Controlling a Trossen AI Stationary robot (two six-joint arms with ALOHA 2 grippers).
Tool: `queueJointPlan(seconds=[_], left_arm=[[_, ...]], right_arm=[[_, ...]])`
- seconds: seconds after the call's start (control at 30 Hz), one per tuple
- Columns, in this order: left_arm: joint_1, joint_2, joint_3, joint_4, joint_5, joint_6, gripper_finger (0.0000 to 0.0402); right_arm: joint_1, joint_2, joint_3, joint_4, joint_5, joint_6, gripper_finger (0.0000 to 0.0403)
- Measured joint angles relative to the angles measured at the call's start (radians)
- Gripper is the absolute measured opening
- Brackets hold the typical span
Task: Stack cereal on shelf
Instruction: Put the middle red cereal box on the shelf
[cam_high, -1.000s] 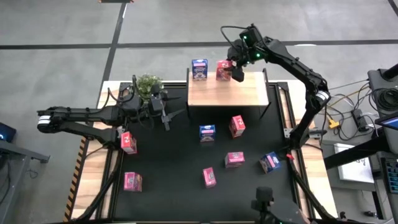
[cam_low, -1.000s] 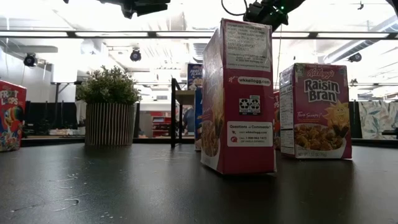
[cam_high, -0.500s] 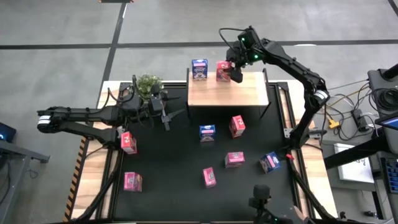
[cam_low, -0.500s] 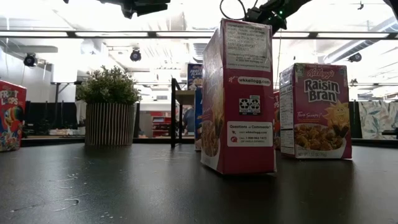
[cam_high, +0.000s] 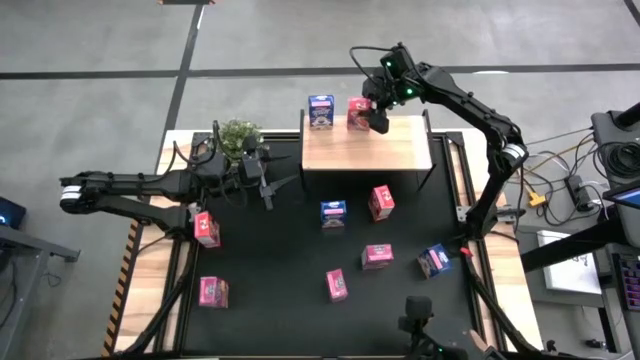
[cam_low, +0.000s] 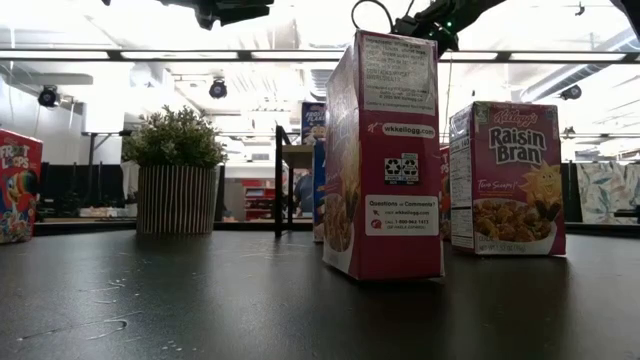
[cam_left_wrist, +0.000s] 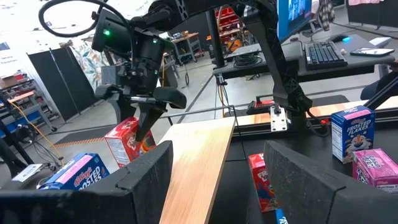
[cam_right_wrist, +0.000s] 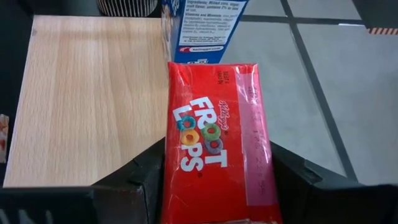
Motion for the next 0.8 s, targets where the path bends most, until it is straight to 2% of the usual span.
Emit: queueJointPlan(seconds=[0.5,0.8], left_arm=[[0.0,0.0,0.0,0.0,0.0,-0.007,0.0236],[0.0,0.022,-0.005,0.006,0.001,-0.091,0.0236]], right_arm=[[0.0,-0.003,0.018,-0.001,0.001,0.017,0.0274],[0.0,-0.012,0.076,-0.029,0.002,0.058,0.0268]])
